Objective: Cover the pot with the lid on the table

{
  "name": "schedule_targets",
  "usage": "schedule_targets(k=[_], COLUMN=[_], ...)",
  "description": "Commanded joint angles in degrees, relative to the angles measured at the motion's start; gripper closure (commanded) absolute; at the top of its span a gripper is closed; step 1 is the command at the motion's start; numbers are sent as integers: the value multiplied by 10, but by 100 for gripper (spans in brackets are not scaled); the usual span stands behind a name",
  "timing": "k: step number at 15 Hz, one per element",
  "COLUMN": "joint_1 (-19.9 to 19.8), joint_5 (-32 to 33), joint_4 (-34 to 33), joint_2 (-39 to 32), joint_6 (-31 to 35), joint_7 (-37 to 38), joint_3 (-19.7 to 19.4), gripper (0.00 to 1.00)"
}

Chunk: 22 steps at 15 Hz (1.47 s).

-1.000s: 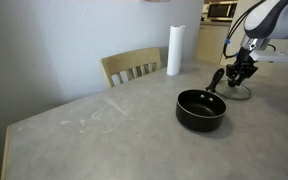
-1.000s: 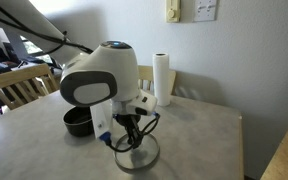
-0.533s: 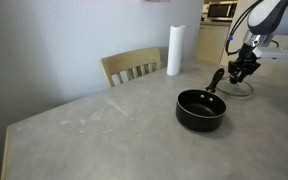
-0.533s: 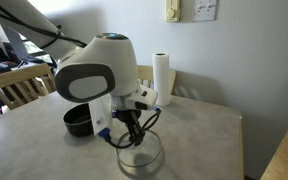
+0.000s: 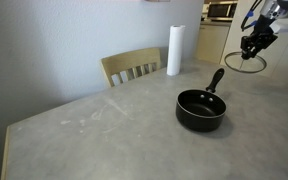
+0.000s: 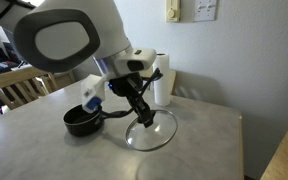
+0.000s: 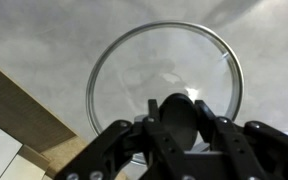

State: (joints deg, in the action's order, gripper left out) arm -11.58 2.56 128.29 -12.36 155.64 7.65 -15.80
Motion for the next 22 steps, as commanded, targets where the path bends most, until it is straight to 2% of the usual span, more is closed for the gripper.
schedule_targets(k=[1,7,11,17,22], joint_1=[7,5,17,47,71], joint_5=[22,-46,-58,-62,-50], joint_4=[30,36,29,31,28], joint_2=[63,127,149,131,109], joint_6=[-10,-89,-142,-132,-138], joint_7=[14,-48,-66,-63,-32], joint_3=[-3,34,50,81,107], gripper=[86,86,86,86,86])
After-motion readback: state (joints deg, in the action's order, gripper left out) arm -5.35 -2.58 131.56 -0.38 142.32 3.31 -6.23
